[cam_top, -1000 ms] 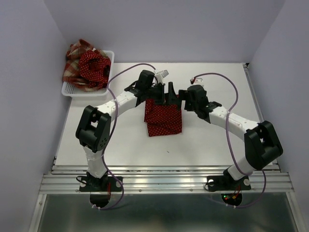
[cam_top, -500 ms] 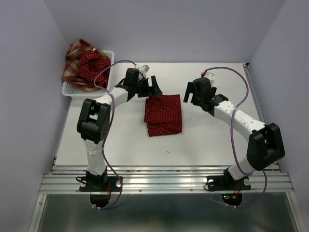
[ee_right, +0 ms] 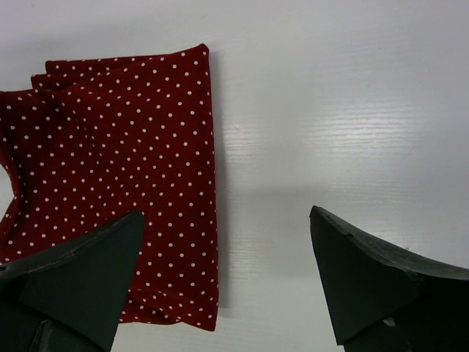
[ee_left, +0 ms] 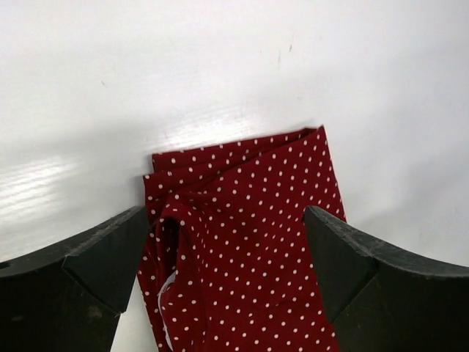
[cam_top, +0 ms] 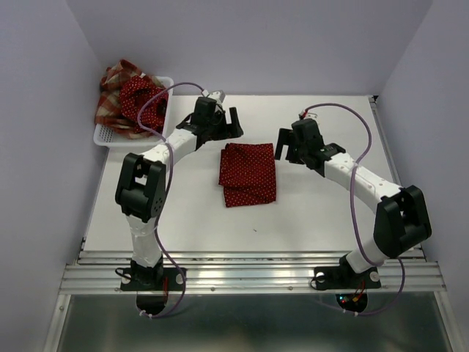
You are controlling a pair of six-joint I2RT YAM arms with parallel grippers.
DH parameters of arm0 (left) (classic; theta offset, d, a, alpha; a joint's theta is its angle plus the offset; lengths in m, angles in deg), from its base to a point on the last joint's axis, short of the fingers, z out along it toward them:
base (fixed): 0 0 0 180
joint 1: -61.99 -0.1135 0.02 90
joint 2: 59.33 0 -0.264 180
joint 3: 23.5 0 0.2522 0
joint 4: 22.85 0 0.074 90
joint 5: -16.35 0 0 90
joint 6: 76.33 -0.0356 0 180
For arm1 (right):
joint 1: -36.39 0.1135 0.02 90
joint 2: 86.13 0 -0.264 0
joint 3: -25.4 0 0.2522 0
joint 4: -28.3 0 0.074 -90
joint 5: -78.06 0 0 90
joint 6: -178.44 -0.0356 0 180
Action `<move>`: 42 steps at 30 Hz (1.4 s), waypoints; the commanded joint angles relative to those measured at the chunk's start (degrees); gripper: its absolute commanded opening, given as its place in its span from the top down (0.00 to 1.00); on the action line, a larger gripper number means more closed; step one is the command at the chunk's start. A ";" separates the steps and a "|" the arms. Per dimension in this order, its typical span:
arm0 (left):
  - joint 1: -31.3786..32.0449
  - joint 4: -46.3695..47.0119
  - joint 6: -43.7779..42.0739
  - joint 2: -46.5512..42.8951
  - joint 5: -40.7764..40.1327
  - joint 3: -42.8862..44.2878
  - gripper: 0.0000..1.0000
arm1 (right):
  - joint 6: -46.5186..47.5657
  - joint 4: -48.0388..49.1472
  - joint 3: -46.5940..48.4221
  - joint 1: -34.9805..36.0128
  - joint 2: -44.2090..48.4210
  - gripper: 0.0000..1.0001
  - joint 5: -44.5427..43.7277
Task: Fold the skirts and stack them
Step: Fold the skirt, then neatly place the folded skirt to the corner
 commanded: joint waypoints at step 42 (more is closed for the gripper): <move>0.86 0.64 1.05 6.69 -1.89 -2.54 0.01 | 4.46 -1.78 0.02 0.06 2.76 0.00 4.04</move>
